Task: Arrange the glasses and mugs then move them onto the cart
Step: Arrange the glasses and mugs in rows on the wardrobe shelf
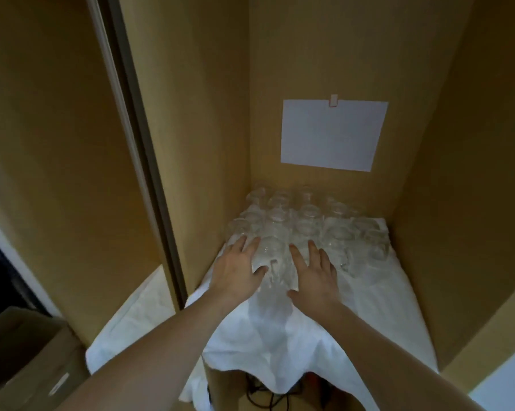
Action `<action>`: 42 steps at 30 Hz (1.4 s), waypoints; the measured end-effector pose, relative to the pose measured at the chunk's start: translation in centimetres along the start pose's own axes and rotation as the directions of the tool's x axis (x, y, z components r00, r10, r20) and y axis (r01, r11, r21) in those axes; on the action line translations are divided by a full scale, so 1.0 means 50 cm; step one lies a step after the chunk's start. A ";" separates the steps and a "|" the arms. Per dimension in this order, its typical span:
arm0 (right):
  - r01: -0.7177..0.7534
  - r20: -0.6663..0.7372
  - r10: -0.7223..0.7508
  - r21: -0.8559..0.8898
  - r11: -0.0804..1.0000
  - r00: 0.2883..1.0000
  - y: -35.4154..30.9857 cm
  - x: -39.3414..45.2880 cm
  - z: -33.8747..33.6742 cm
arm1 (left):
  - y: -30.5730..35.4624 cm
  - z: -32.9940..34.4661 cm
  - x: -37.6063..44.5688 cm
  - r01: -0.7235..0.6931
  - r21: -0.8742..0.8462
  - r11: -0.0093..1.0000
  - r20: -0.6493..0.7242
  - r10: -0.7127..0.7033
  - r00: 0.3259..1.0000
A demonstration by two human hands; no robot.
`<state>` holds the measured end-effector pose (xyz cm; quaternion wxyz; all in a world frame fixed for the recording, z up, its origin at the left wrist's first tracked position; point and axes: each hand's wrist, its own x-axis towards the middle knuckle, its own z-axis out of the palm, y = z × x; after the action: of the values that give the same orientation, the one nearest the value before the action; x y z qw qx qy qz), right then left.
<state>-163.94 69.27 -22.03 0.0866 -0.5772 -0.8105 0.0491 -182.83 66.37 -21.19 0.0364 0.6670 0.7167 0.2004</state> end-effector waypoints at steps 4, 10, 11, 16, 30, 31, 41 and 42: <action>0.131 -0.004 -0.131 0.004 0.991 0.991 -0.057 -0.018 0.030 | -0.041 -0.021 -0.114 0.052 0.151 0.987 0.018 -0.056 0.998; 0.262 0.076 -0.262 0.020 0.965 0.962 -0.155 -0.060 0.068 | -0.119 -0.085 -0.239 0.183 0.285 0.941 0.011 -0.194 0.981; 0.273 0.090 -0.274 0.024 0.962 0.957 -0.173 -0.066 0.068 | -0.131 -0.095 -0.252 0.206 0.286 0.936 -0.004 -0.214 0.977; 0.328 0.089 -0.327 0.004 0.945 0.941 -0.279 -0.096 0.072 | -0.192 -0.140 -0.303 0.275 0.215 0.937 -0.045 -0.272 0.961; 0.258 0.117 -0.271 0.112 0.960 0.955 -0.631 -0.202 0.159 | -0.516 -0.259 -0.450 0.286 0.140 0.948 -0.030 -0.285 0.958; 0.251 0.124 -0.266 0.118 0.961 0.956 -0.653 -0.213 0.171 | -0.537 -0.261 -0.462 0.281 0.143 0.949 -0.013 -0.282 0.959; 0.158 0.272 -0.183 0.114 0.981 0.945 -0.770 -0.265 0.275 | -0.673 -0.226 -0.480 0.259 0.096 0.961 0.130 -0.270 0.954; 0.153 0.275 -0.179 0.113 0.982 0.945 -0.773 -0.254 0.281 | -0.681 -0.221 -0.470 0.257 0.089 0.962 0.140 -0.267 0.953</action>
<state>-198.51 44.85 -29.94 -0.0007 -0.4893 -0.8572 0.1607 -215.86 39.91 -27.55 0.0934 0.5800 0.8006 0.1177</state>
